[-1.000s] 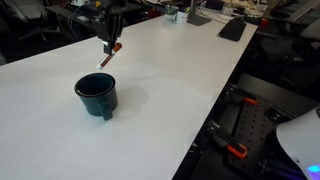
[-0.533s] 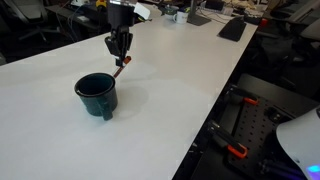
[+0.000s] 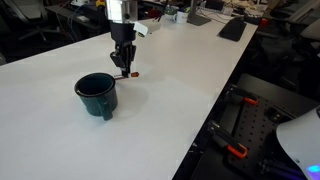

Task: Take the marker out of the mug and place it to the right of the mug

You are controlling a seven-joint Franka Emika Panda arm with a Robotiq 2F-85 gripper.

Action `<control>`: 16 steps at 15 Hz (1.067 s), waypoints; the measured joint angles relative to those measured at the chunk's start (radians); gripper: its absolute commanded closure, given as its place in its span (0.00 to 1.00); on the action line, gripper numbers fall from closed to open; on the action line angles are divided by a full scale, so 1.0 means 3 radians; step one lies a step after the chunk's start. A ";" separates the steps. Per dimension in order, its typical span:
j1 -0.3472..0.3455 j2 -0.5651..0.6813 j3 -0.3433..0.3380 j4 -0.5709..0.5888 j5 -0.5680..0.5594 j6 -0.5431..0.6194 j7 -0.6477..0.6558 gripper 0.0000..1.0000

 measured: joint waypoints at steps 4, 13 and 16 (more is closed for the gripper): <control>-0.0009 0.0010 0.0006 0.0000 0.0000 0.0001 -0.0001 0.57; -0.0010 0.0010 0.0007 0.0000 0.0000 0.0001 -0.0002 0.57; -0.0010 0.0010 0.0007 0.0000 0.0000 0.0001 -0.0002 0.57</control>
